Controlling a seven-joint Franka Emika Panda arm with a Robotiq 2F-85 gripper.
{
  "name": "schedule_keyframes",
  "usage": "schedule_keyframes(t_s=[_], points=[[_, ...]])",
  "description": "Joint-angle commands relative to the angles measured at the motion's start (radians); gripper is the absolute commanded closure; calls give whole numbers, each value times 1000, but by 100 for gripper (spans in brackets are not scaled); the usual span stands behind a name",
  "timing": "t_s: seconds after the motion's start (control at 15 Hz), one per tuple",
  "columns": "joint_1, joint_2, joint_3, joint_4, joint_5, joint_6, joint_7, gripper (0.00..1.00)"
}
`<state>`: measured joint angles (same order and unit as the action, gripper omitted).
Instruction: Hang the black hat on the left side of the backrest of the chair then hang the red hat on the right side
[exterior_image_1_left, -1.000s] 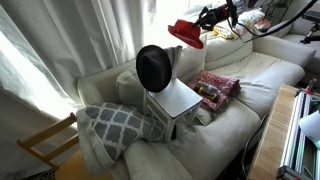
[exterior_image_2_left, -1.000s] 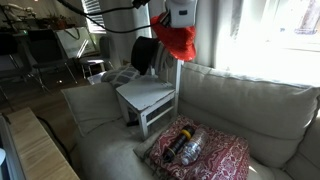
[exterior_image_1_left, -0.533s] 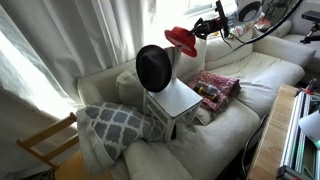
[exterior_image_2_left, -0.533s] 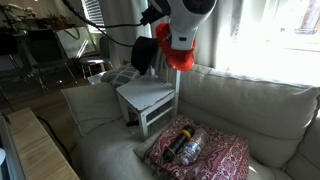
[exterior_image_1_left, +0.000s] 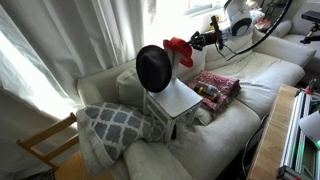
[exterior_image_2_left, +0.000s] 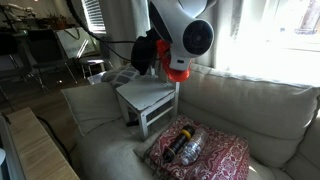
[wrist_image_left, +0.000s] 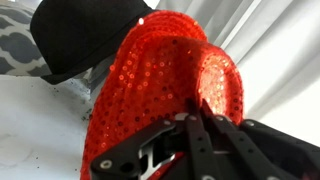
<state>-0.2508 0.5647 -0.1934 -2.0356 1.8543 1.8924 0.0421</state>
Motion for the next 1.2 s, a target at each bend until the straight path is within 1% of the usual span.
schedule_keyframes(t_s=[0.0,0.07,0.13,0.27,0.47,0.6,0.67,0.73,0.8,0.93,1.13], points=[[0,68,1,43,0,-12,17,99],[4,76,0,48,-6,-3,23,70],[7,82,-2,53,-13,1,31,69],[10,90,-3,58,-18,5,34,56],[19,86,-9,58,-39,24,43,33],[36,66,-22,52,-74,72,53,18],[51,51,-33,48,-105,118,62,9],[66,32,-45,40,-139,176,61,2],[74,17,-50,35,-172,219,66,0],[91,-23,-63,21,-250,314,80,0],[106,-88,-75,2,-412,422,115,0]])
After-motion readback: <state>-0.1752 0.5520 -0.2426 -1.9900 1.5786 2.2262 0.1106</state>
